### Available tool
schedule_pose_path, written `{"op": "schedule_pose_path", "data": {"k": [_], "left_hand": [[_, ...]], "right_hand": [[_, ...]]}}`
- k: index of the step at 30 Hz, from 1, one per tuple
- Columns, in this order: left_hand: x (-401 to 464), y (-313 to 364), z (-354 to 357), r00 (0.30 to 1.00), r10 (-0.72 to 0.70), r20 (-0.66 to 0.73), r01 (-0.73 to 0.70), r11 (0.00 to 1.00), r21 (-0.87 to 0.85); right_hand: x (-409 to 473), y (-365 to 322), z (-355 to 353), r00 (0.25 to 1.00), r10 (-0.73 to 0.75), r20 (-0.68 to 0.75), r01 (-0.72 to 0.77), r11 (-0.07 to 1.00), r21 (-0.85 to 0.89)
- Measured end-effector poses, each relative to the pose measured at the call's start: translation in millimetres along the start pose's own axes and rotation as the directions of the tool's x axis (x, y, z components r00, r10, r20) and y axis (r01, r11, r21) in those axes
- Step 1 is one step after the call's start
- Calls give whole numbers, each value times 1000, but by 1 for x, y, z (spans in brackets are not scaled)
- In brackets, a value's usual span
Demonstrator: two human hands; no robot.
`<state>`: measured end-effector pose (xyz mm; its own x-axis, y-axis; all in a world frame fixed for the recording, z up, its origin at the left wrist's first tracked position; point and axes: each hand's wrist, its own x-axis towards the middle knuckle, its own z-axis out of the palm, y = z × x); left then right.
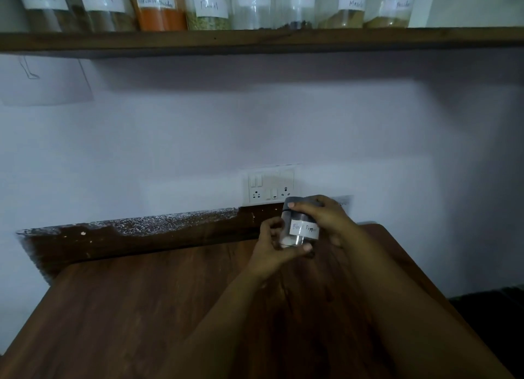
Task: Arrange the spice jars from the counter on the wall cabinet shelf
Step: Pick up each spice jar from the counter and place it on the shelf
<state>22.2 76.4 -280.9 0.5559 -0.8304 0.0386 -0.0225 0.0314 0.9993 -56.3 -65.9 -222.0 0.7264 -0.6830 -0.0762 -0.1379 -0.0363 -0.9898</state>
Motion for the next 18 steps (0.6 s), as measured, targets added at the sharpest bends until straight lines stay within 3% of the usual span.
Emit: {"op": "schedule_pose_path", "data": {"k": [2,8,13,18], "left_hand": [[-1,1,5,995,95,-26,-92,989,119],[8,21,10,992,110,-63,-112,993,-31],[11,29,15,997,70,-28,-75,970,-233],[13,33,22,994,107,33,-101,983,-153]], "right_hand": [[0,-1,1,992,15,-122,-20,999,-41],[-6,-18,-19,995,16,102,-40,971,235],[-12,-28,-29,993,28,119,-70,928,366],[-16,-31,-36,997,-21,77,-10,925,379]]}}
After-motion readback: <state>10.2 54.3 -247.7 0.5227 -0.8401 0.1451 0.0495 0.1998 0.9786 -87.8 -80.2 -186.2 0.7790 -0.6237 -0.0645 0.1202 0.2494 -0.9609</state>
